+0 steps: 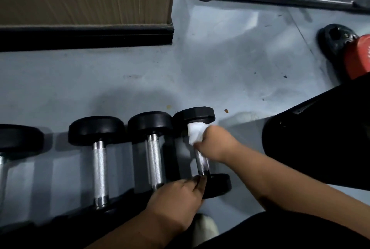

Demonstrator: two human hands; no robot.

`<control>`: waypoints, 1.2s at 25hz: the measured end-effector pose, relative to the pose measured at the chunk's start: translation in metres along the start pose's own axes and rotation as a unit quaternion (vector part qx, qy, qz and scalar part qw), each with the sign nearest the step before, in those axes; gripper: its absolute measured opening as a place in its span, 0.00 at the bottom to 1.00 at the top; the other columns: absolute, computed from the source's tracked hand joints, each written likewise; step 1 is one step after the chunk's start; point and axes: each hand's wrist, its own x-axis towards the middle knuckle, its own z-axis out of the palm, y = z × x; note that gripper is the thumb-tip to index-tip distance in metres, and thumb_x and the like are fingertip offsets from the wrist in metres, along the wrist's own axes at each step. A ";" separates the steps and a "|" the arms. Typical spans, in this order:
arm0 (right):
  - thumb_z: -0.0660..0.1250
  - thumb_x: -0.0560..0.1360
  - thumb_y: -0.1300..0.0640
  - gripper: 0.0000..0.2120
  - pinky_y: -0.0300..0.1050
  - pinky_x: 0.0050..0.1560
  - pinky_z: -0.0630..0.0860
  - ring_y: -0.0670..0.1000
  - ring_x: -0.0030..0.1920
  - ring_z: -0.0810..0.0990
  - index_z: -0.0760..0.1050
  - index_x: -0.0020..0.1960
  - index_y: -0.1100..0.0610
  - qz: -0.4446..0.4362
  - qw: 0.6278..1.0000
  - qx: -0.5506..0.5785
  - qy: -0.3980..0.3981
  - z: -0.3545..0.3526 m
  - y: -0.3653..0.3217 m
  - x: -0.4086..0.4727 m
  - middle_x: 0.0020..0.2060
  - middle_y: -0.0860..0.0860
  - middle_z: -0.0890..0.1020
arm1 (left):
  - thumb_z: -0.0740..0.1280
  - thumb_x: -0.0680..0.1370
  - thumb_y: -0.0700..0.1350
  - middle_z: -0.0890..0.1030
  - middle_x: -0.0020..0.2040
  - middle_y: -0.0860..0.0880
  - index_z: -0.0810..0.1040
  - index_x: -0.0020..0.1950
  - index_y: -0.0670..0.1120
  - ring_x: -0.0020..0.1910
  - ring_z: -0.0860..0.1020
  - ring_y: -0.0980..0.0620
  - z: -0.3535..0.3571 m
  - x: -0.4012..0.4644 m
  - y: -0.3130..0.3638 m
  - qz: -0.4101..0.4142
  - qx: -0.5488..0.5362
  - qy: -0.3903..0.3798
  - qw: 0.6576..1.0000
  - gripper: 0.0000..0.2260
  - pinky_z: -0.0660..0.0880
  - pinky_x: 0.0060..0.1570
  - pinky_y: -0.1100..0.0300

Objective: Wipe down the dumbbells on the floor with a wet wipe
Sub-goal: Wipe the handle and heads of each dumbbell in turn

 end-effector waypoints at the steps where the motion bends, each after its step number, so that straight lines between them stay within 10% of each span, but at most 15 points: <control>1: 0.64 0.78 0.52 0.14 0.43 0.37 0.71 0.57 0.40 0.78 0.74 0.36 0.57 0.003 1.000 0.027 0.010 -0.007 -0.006 0.009 0.34 0.53 0.79 | 0.51 0.86 0.51 0.69 0.74 0.46 0.53 0.82 0.48 0.68 0.73 0.42 -0.005 0.001 0.003 -0.007 0.000 -0.021 1.000 0.24 0.75 0.59 0.48; 4: 0.60 0.82 0.46 0.19 0.46 0.44 0.75 0.59 0.45 0.79 0.78 0.43 0.60 -0.012 1.000 0.009 0.024 -0.012 -0.012 0.024 0.41 0.57 0.82 | 0.49 0.87 0.53 0.60 0.79 0.46 0.47 0.82 0.48 0.72 0.67 0.41 -0.013 0.003 0.006 -0.021 -0.002 -0.078 0.997 0.25 0.71 0.64 0.46; 8: 0.69 0.76 0.39 0.27 0.43 0.28 0.61 0.53 0.30 0.74 0.66 0.29 0.56 0.020 0.989 0.011 0.144 -0.002 0.012 0.016 0.25 0.52 0.73 | 0.52 0.86 0.50 0.64 0.77 0.45 0.50 0.82 0.46 0.72 0.67 0.42 -0.006 0.003 0.002 -0.013 0.010 -0.049 0.999 0.26 0.72 0.64 0.45; 13: 0.77 0.72 0.49 0.10 0.36 0.43 0.67 0.52 0.42 0.80 0.84 0.47 0.55 -0.062 0.946 0.080 0.307 0.030 0.022 0.018 0.43 0.52 0.82 | 0.53 0.85 0.50 0.70 0.73 0.44 0.58 0.81 0.44 0.69 0.72 0.43 0.009 0.008 -0.004 -0.008 0.000 -0.010 1.000 0.25 0.76 0.61 0.47; 17: 0.79 0.70 0.61 0.05 0.30 0.48 0.71 0.48 0.39 0.79 0.87 0.46 0.56 -0.115 0.921 0.162 0.334 0.051 0.019 0.028 0.41 0.49 0.81 | 0.58 0.74 0.51 0.84 0.49 0.50 0.81 0.61 0.45 0.41 0.84 0.51 0.032 0.006 -0.012 0.033 -0.023 0.077 0.996 0.21 0.79 0.29 0.61; 24: 0.79 0.70 0.59 0.07 0.29 0.50 0.75 0.38 0.46 0.83 0.88 0.42 0.47 -0.163 0.957 0.161 0.178 0.058 0.054 -0.008 0.44 0.42 0.84 | 0.55 0.72 0.52 0.86 0.44 0.54 0.87 0.52 0.49 0.39 0.84 0.58 0.022 0.009 -0.011 0.049 0.010 0.134 0.990 0.22 0.77 0.28 0.66; 30: 0.78 0.73 0.59 0.08 0.27 0.45 0.70 0.36 0.44 0.79 0.86 0.41 0.46 -0.089 0.931 0.261 0.237 0.043 0.025 0.025 0.43 0.42 0.79 | 0.75 0.65 0.55 0.87 0.48 0.53 0.87 0.56 0.49 0.43 0.85 0.57 0.028 0.008 -0.010 0.068 0.019 0.145 0.987 0.21 0.79 0.35 0.65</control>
